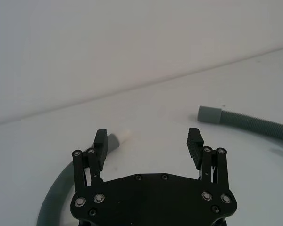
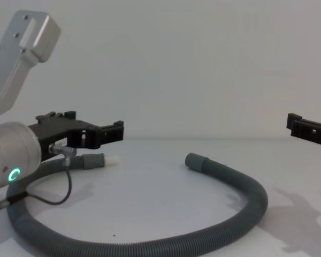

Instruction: Use both hands to pick up one end of the pipe from the table, align the ends, and insert them.

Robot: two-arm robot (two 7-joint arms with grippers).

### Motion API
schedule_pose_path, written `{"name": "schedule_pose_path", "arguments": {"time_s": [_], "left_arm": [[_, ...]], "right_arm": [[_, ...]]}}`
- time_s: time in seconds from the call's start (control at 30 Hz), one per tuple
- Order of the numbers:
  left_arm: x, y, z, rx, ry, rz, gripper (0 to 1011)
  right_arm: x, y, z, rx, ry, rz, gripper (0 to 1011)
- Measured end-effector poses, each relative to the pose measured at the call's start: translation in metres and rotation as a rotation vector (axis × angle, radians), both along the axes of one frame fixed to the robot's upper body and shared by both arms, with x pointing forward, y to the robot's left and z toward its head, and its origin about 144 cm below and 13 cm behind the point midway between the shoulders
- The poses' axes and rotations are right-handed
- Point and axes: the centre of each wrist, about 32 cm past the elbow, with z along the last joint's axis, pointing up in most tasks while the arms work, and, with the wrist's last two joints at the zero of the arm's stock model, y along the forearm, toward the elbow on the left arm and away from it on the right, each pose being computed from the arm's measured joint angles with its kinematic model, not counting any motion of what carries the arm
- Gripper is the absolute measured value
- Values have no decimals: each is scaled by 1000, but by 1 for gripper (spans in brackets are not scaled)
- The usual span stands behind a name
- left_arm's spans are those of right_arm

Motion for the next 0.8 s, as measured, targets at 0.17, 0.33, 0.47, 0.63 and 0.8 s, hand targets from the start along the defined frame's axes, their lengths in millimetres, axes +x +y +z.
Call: {"name": "schedule_pose_path", "arguments": {"time_s": [0.17, 0.33, 0.47, 0.63, 0.8], "left_arm": [[-6, 2, 3, -8, 34, 48, 1001], [-9, 4, 8, -2, 65, 86, 1001], [-11, 8, 13, 7, 91, 112, 1002], [-12, 13, 20, 23, 131, 147, 1001], [-12, 19, 26, 27, 163, 173, 1001]], "right_arm": [[0, 0, 0, 0, 0, 0, 1002], [0, 0, 0, 0, 0, 0, 1002], [0, 0, 0, 0, 0, 0, 1002], [0, 0, 0, 0, 0, 0, 1002], [0, 0, 0, 0, 0, 0, 1002]]}}
